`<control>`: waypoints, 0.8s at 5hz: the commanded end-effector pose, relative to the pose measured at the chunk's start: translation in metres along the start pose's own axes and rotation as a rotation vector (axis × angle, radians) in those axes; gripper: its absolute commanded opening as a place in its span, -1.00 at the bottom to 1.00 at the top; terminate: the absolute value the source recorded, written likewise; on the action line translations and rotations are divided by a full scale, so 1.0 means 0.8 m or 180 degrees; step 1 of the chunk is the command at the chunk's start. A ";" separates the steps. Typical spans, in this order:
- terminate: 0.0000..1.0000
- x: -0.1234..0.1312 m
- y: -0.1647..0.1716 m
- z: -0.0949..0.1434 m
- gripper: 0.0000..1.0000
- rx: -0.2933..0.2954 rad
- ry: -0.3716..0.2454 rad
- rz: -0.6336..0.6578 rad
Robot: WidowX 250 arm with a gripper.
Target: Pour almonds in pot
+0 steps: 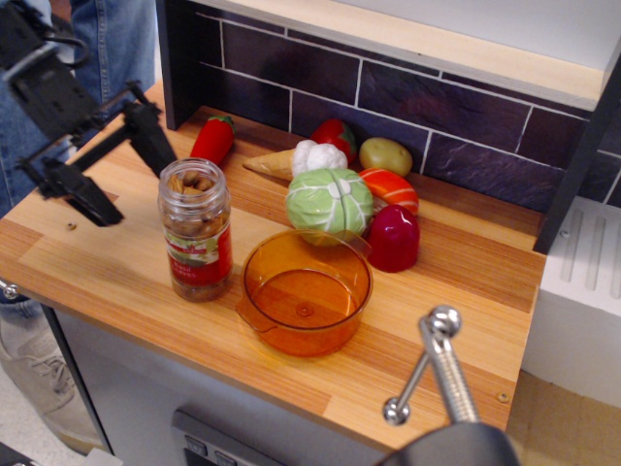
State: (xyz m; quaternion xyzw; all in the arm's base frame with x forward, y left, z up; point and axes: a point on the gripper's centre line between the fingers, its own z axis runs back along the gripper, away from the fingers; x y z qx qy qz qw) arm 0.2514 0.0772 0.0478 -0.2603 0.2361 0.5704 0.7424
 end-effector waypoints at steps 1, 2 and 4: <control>-1.00 -0.023 -0.003 -0.030 1.00 0.0124 0.0131 -0.0047; -1.00 -0.033 0.001 -0.049 1.00 0.0273 0.0123 -0.0126; -1.00 -0.040 0.001 -0.059 1.00 0.0358 0.0251 -0.0061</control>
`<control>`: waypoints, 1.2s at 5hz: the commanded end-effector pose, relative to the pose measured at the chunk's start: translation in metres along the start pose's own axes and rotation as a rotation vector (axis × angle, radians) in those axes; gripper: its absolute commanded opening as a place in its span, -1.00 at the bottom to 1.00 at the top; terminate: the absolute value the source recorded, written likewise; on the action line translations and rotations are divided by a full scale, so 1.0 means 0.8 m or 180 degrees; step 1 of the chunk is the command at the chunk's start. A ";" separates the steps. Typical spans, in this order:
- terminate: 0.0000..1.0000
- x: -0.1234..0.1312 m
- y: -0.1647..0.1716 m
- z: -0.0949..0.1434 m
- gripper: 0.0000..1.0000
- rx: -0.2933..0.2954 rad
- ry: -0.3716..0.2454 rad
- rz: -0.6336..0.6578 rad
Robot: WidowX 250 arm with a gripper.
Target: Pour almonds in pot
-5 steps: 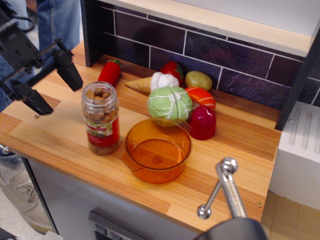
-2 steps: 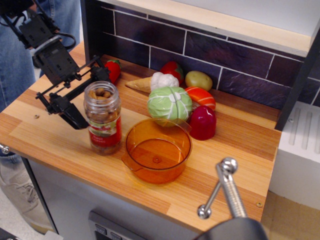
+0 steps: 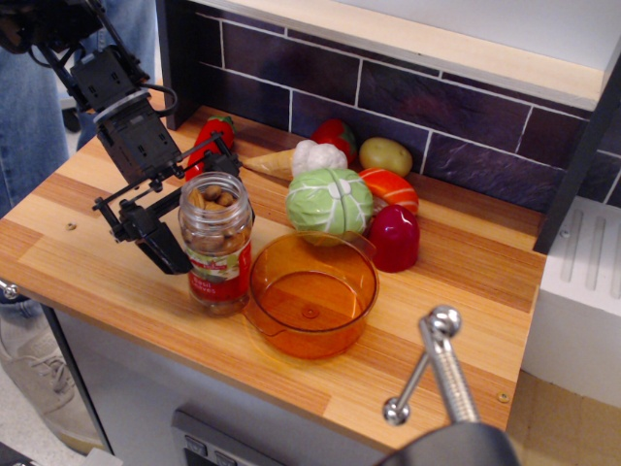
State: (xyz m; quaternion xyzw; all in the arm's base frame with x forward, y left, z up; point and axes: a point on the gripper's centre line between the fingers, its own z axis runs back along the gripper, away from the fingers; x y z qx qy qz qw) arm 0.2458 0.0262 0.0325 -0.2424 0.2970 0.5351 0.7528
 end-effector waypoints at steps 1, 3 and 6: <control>-1.00 -0.003 -0.001 0.009 -1.00 -0.0164 -0.0019 0.0136; -1.00 -0.029 -0.024 0.058 -1.00 -0.0397 -0.1126 0.0034; -1.00 -0.054 -0.057 0.036 -1.00 -0.0548 -0.2949 -0.0241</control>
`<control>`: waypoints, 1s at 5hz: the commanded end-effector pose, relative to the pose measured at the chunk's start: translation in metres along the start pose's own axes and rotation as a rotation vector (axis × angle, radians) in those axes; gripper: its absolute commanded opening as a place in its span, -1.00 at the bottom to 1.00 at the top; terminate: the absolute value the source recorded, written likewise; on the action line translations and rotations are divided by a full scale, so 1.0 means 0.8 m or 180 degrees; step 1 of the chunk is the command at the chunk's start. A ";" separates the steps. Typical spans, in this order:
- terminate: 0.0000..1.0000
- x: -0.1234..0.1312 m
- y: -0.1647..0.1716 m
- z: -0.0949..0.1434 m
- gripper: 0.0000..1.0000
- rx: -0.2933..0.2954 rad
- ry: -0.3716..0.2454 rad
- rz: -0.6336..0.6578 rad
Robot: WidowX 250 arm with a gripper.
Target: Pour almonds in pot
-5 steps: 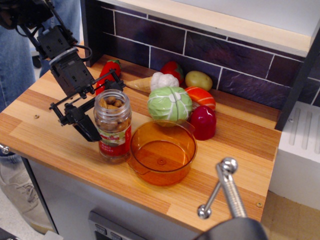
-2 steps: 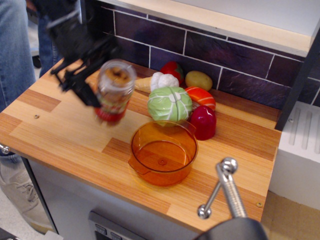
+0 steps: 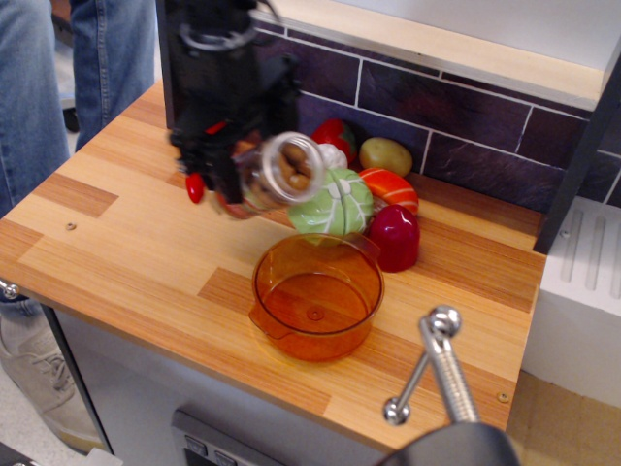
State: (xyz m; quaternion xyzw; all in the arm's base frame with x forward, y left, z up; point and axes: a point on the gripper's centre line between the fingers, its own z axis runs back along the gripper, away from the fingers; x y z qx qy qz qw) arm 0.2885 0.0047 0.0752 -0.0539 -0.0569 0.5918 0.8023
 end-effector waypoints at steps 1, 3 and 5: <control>-1.00 -0.010 0.000 0.014 -1.00 -0.0366 -0.0776 -0.0231; -1.00 -0.013 -0.015 0.021 -1.00 -0.0617 -0.1441 -0.0470; -1.00 -0.015 -0.013 0.022 -1.00 -0.0647 -0.1735 -0.0765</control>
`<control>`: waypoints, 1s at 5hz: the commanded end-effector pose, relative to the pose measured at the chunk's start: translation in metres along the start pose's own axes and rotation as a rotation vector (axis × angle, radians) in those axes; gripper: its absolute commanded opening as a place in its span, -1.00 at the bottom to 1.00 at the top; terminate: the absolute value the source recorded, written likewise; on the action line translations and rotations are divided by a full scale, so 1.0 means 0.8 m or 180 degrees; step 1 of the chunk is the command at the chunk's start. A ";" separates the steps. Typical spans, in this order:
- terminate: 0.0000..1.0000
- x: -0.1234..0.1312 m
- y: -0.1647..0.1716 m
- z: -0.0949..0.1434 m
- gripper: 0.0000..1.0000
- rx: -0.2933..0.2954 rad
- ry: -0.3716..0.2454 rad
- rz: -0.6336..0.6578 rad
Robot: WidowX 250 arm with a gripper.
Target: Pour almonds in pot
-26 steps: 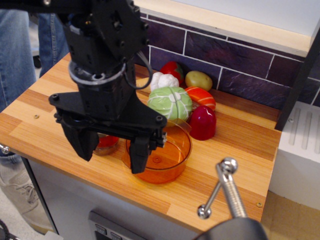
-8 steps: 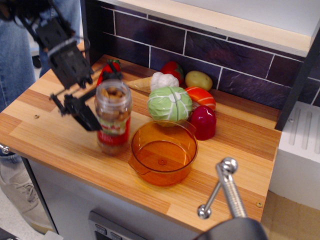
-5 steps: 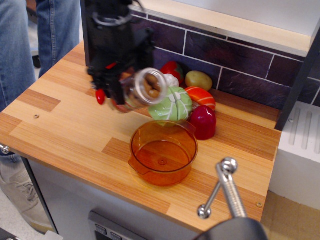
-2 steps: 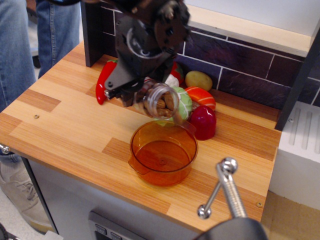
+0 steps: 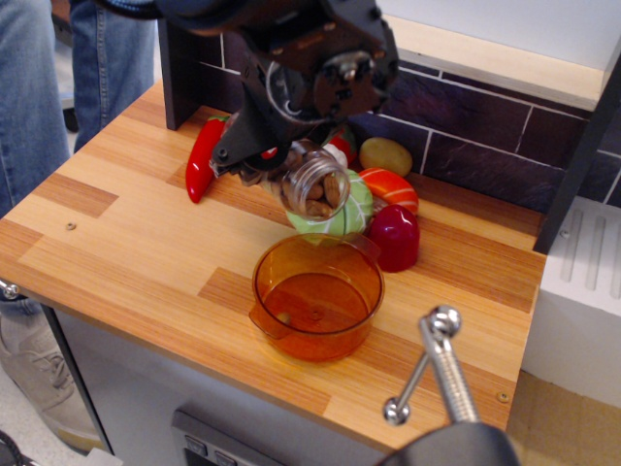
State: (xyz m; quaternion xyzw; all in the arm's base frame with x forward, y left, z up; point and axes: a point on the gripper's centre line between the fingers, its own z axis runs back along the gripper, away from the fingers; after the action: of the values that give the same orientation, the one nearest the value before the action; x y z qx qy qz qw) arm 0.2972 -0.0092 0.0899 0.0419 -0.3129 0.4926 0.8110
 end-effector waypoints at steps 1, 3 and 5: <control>-1.00 -0.007 0.008 0.004 -1.00 -0.0229 -0.0411 -0.0287; -1.00 -0.010 0.003 0.004 -1.00 -0.0329 -0.0904 -0.0498; -1.00 -0.002 -0.007 0.006 -1.00 -0.0303 -0.0886 -0.0633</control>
State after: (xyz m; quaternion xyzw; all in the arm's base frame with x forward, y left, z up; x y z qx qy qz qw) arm 0.2981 -0.0217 0.0874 0.1102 -0.4195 0.3855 0.8144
